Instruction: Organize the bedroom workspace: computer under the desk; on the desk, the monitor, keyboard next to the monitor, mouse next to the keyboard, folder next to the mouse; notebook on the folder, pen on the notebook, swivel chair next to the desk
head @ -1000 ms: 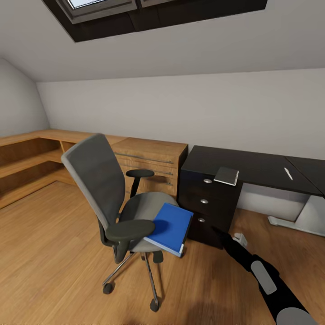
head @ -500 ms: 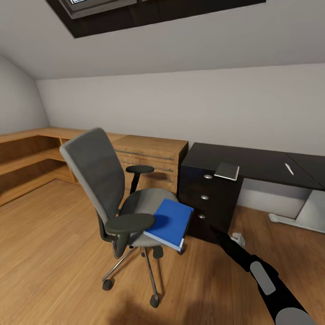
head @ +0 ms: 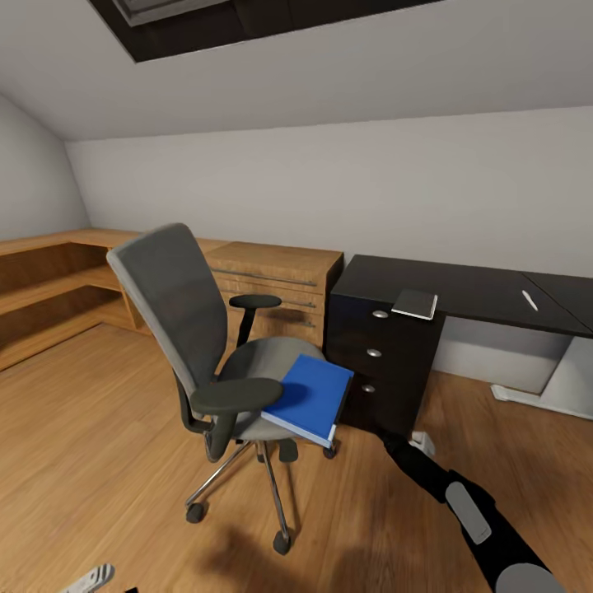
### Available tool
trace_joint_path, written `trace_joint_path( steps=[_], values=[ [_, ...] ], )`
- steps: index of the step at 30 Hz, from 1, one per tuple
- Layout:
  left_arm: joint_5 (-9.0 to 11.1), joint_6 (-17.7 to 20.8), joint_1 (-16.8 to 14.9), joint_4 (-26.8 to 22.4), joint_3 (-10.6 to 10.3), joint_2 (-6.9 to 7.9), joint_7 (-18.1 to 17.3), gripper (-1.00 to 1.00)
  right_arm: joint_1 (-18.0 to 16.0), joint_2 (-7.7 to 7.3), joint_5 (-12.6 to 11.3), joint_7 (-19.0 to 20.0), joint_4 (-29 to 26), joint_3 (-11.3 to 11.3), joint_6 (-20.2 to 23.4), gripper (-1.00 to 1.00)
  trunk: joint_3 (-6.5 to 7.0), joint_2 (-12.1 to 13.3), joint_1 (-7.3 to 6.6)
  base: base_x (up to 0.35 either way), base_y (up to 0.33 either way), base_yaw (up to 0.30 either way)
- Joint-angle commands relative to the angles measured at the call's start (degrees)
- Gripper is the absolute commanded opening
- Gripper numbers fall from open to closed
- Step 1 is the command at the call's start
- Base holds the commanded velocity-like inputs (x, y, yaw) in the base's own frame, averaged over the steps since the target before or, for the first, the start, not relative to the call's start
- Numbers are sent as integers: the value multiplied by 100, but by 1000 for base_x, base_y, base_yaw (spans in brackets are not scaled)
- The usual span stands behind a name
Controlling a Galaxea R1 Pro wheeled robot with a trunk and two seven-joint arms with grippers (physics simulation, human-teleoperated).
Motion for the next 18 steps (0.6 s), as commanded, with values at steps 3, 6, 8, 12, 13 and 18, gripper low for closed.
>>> trace_joint_path(
  steps=[3,6,8,12,13,18],
  values=[
    [117,49,0,40,3,-23,-15,100,-5,-2,-31,14,6,146,50,100,-4,-2,-1,0,0,0],
    [164,43,0,138,9,-33,-19,100,-6,-3,-23,15,-4,247,48,100,-4,-2,-1,0,0,0],
    [175,32,0,244,14,-35,-19,100,-4,-3,-22,20,-10,275,48,100,-4,-2,-1,0,0,0],
    [175,-183,0,348,12,-36,-20,100,-4,-4,-19,127,-14,297,48,100,-4,-2,-1,0,0,0],
    [175,-234,0,355,11,-36,-18,100,-4,-4,-16,157,-14,298,48,100,-4,-2,-1,0,0,0],
    [168,-508,0,382,2,-42,-19,100,-4,-4,3,311,-20,313,48,100,-4,-2,-1,0,27,0]
  ],
)
